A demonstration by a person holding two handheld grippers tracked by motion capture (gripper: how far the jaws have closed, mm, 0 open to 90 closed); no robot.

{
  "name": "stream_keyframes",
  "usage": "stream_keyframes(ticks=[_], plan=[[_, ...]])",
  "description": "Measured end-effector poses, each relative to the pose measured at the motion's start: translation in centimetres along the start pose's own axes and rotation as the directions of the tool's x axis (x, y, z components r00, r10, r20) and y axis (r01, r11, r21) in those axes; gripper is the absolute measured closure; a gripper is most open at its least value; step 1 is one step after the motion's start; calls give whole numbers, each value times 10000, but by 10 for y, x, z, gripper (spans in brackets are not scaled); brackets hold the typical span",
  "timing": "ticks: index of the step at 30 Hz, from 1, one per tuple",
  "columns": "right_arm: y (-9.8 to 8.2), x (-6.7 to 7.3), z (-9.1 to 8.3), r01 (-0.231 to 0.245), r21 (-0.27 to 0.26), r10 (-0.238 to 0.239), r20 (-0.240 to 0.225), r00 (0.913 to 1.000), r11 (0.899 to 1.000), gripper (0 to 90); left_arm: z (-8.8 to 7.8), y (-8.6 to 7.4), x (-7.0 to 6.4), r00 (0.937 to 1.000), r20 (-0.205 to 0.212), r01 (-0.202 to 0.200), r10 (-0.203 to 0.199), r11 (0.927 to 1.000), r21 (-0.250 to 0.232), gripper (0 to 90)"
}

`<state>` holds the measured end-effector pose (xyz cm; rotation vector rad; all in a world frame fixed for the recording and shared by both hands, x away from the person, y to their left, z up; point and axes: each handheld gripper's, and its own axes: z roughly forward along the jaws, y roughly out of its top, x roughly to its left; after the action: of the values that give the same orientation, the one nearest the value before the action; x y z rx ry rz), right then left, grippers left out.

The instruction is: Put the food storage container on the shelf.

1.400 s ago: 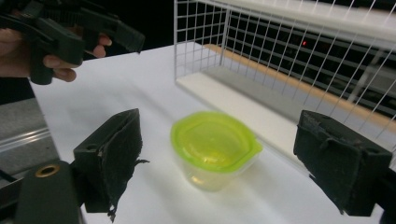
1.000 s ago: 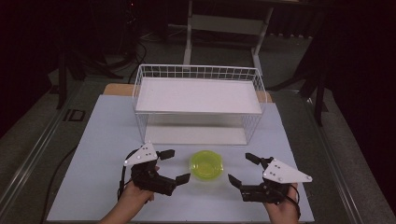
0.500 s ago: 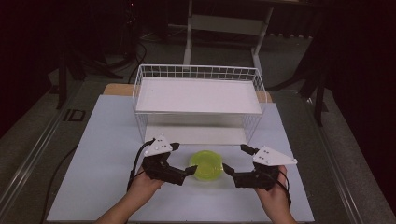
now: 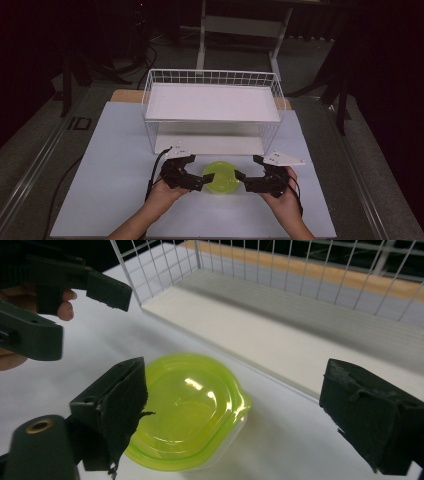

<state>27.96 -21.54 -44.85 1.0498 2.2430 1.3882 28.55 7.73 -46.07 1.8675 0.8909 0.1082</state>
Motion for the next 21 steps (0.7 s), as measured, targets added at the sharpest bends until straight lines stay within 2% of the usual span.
stream_keyframes(ticks=[4,5,6,8,9,13,16,18,19,20,21], plan=[[-3,0,9,-214,405,211,82,9997,9989,151,8,-3,5,9993,-177,338,-333,9990,300,79],[-4,0,11,-272,457,269,71,9996,9986,176,8,-3,5,9993,-177,338,-333,9990,300,104],[-5,-1,13,-347,583,347,2,9994,9977,206,10,-5,7,9982,-231,556,-548,9979,328,152],[-6,-1,15,-391,637,390,26,9992,9972,206,10,-5,7,9982,-231,556,-548,9979,328,158],[-10,-2,19,-472,778,476,-28,9989,9959,213,17,-10,7,9961,-334,841,-821,9943,652,158],[-17,-5,27,-757,1056,762,-1,9971,9915,225,22,-17,3,9941,-547,996,-940,9889,1106,171],[-20,-6,30,-692,1153,682,127,9976,9909,240,23,-19,3,9927,-562,1131,-1069,9862,1213,174],[-22,-6,32,-521,1268,504,165,9986,9906,286,22,-22,8,9882,-536,1489,-1436,9824,1127,221],[-22,-6,32,-521,1268,504,165,9986,9906,286,22,-22,8,9882,-536,1489,-1436,9824,1127,234],[-24,-6,34,-589,1450,586,61,9983,9877,292,22,-24,13,9834,-391,1805,-1772,9774,1103,244],[-25,-6,35,-641,1549,649,0,9979,9858,333,22,-25,14,9815,-309,1911,-1888,9754,1102,266]])
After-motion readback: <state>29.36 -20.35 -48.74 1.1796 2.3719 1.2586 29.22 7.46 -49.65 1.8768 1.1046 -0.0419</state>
